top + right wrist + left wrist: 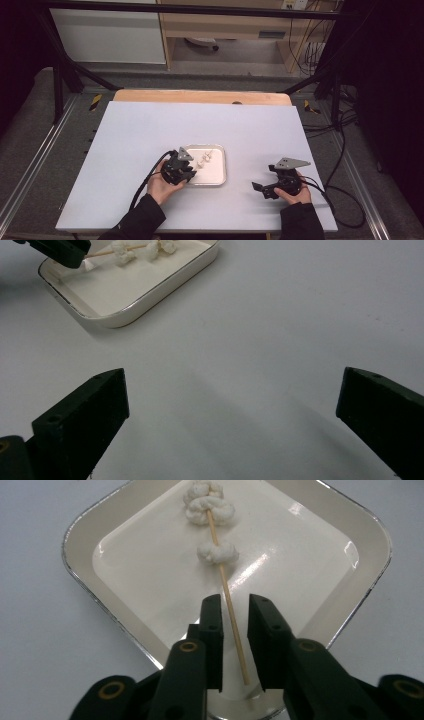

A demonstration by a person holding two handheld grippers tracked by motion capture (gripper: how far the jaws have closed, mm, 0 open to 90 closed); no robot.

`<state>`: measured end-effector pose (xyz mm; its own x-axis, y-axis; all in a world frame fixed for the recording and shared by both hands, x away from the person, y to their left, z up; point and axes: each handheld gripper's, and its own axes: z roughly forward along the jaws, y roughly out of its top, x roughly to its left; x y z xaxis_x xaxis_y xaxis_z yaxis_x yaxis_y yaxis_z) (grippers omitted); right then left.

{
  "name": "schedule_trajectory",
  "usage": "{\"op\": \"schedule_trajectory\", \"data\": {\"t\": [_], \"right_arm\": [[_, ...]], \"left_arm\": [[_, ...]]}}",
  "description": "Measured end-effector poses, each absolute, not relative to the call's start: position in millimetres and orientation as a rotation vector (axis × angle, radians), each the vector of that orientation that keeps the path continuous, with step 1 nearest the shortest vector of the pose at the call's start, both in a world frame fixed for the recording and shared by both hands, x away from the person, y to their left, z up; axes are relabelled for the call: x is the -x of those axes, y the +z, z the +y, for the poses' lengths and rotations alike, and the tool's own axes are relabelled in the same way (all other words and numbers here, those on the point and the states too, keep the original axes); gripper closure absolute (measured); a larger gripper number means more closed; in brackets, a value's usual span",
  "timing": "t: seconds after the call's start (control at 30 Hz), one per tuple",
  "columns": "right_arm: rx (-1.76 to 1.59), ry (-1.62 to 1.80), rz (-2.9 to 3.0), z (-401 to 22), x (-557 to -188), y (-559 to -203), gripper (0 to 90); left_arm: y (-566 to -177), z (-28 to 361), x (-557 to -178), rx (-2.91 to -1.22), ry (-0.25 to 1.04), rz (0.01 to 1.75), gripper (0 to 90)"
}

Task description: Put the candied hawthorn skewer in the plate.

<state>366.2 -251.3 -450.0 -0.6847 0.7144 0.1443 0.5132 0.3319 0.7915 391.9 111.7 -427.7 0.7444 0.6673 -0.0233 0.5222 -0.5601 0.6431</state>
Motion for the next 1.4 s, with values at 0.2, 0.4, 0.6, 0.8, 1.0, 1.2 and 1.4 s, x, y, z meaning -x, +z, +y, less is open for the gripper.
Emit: {"op": "schedule_trajectory", "data": {"t": [0.2,0.4,0.6,0.8,1.0,1.2,1.4], "right_arm": [[-1.114,1.269,2.365,-251.6,-366.3,-449.9,1.0],[-1.123,1.271,2.364,-251.8,-366.1,-449.4,0.8],[-1.121,1.269,2.361,-252.3,-366.2,-449.1,0.8],[-1.133,1.273,2.356,-252.2,-365.8,-448.8,0.7],[-1.132,1.270,2.361,-252.1,-365.7,-449.0,0.7],[-1.133,1.269,2.367,-251.2,-365.4,-450.2,0.7],[-1.136,1.272,2.370,-251.0,-365.1,-450.3,0.7]], "left_arm": [[-420.5,119.9,-388.9,-2.287,0.302,0.866,51.7],[-413.4,136.6,-384.9,-2.280,0.314,0.861,30.6],[-411.1,161.0,-380.2,-2.247,0.317,0.871,19.3],[-416.8,191.9,-371.7,-2.206,0.352,0.913,11.5],[-429.0,225.2,-362.8,-2.157,0.355,0.966,9.4],[-441.2,249.0,-357.1,-2.121,0.387,1.009,8.0],[-447.9,263.8,-353.2,-2.079,0.386,1.022,7.4]]}}
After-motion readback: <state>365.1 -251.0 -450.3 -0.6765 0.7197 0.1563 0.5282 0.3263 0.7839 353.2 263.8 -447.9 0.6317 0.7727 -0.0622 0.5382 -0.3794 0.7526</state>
